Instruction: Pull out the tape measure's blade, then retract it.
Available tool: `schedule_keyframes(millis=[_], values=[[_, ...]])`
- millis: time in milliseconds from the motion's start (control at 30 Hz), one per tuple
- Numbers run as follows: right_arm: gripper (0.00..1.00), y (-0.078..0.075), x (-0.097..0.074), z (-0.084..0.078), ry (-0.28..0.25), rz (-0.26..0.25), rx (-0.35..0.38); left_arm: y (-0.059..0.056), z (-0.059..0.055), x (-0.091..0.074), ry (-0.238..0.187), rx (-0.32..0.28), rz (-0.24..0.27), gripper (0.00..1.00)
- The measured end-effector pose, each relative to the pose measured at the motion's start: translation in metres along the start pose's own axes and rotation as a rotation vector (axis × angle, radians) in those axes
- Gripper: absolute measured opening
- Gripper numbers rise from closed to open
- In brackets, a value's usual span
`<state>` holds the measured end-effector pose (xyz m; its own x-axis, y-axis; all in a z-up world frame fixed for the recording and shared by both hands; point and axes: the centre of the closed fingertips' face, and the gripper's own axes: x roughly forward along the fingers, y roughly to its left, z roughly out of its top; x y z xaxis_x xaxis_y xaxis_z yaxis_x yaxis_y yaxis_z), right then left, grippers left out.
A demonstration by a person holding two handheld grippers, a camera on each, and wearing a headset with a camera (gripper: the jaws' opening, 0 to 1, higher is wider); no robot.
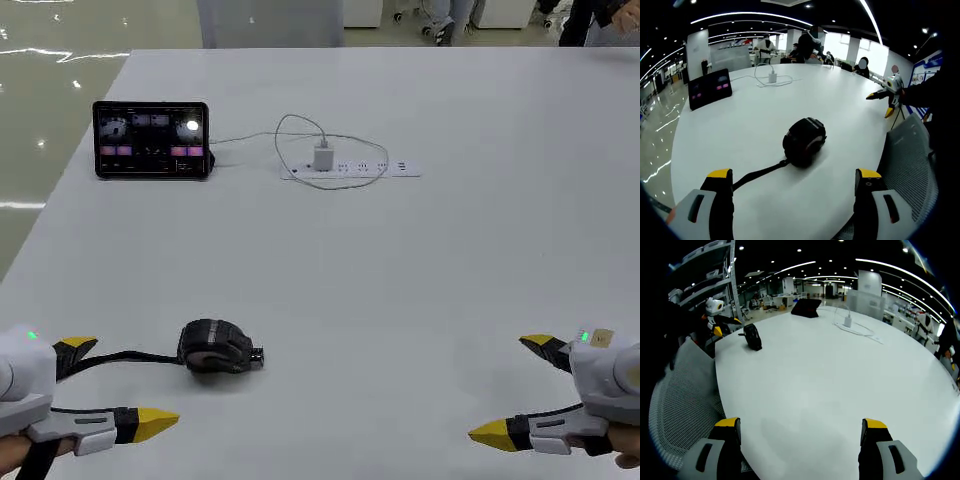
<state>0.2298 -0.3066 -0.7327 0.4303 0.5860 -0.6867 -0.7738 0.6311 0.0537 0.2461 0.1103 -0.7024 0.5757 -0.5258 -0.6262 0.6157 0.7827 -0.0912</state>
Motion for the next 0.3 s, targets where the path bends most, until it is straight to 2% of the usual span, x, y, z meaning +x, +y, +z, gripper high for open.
schedule_keyframes(millis=[300], values=[[0.99, -0.0011, -0.0020, 0.0023, -0.009, -0.003, -0.003, -0.0032, -0.0034, -0.0001, 0.013, 0.002, -0.007, 0.99]])
